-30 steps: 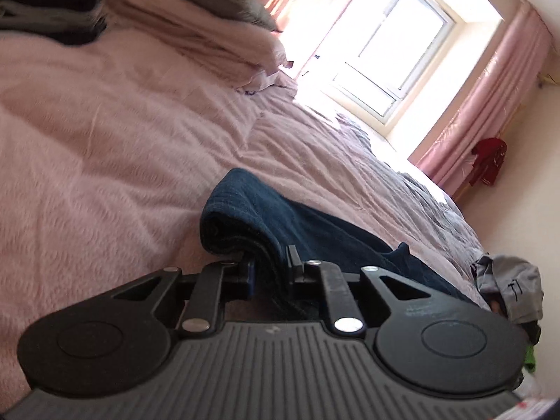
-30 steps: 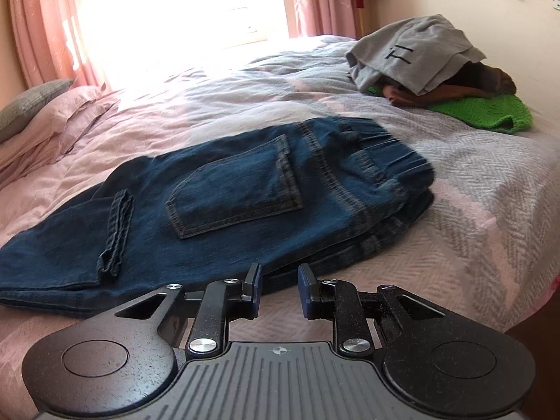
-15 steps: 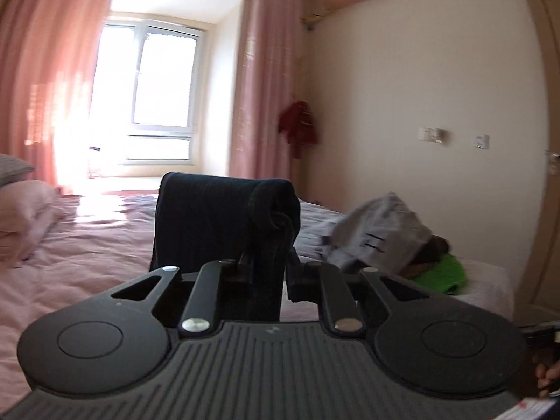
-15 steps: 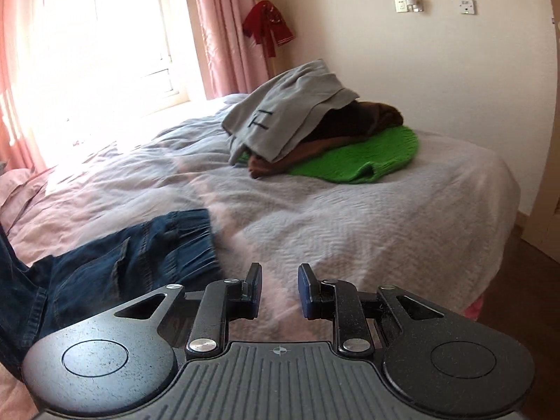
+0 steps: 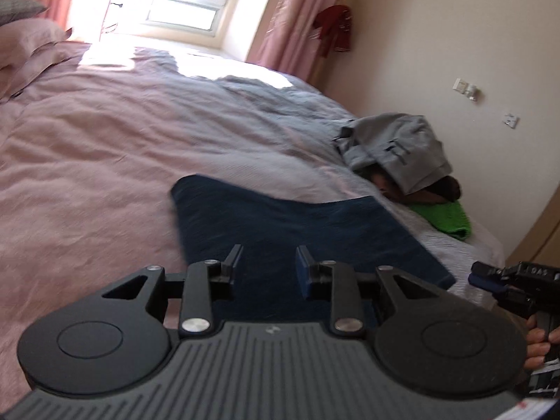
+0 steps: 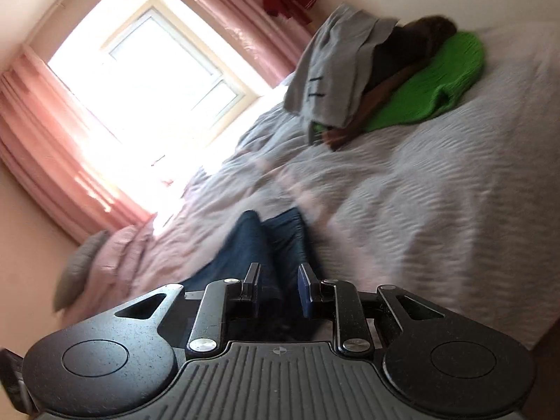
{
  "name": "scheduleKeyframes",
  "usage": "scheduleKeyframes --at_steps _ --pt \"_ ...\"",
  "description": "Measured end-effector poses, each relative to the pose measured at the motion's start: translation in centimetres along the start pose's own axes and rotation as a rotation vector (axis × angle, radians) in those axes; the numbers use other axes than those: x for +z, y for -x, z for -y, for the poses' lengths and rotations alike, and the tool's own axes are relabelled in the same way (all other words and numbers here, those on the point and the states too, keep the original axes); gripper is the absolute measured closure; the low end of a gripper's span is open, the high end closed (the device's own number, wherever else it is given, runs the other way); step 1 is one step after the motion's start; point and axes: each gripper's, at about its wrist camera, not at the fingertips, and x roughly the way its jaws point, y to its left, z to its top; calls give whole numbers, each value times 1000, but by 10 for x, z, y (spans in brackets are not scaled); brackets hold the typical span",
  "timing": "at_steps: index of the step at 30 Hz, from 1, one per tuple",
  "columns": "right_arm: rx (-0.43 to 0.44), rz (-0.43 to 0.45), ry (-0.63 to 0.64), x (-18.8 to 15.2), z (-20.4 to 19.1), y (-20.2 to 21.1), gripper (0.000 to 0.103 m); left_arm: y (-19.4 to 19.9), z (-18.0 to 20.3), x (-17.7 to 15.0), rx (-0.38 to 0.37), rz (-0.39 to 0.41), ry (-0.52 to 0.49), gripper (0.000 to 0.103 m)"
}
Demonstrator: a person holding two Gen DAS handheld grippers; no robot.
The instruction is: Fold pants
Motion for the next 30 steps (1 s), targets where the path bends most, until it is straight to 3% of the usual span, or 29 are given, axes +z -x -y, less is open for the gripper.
scheduleKeyframes --at_steps 4,9,10,12,17,20,23,26,28,30 --pt "20 -92 47 14 -7 -41 84 0 -36 -14 -2 -72 99 78" --pt "5 -200 -11 19 -1 -75 84 -12 -40 -28 -41 -136 131 77" --pt "15 -204 -20 20 0 -75 84 -14 -39 -29 -41 -137 129 77" --pt "30 -189 36 22 -11 -71 95 -15 -32 -30 -30 -131 106 75" --pt "48 -77 161 24 -39 -52 99 -17 -26 -28 -32 -127 71 71" --pt "-16 6 205 25 -43 -45 99 -19 -20 -25 -37 -120 29 72" --pt "-155 -60 176 14 -18 -68 99 -27 -14 -27 -21 -135 -12 71" --pt "-209 -77 175 10 -14 -75 94 -28 -13 -25 -8 -137 -36 70" --pt "-274 -90 257 15 -29 -77 85 -27 -15 -17 12 -129 -52 78" --pt "-380 -15 436 15 -58 -78 80 -27 -15 -3 51 -95 -90 80"
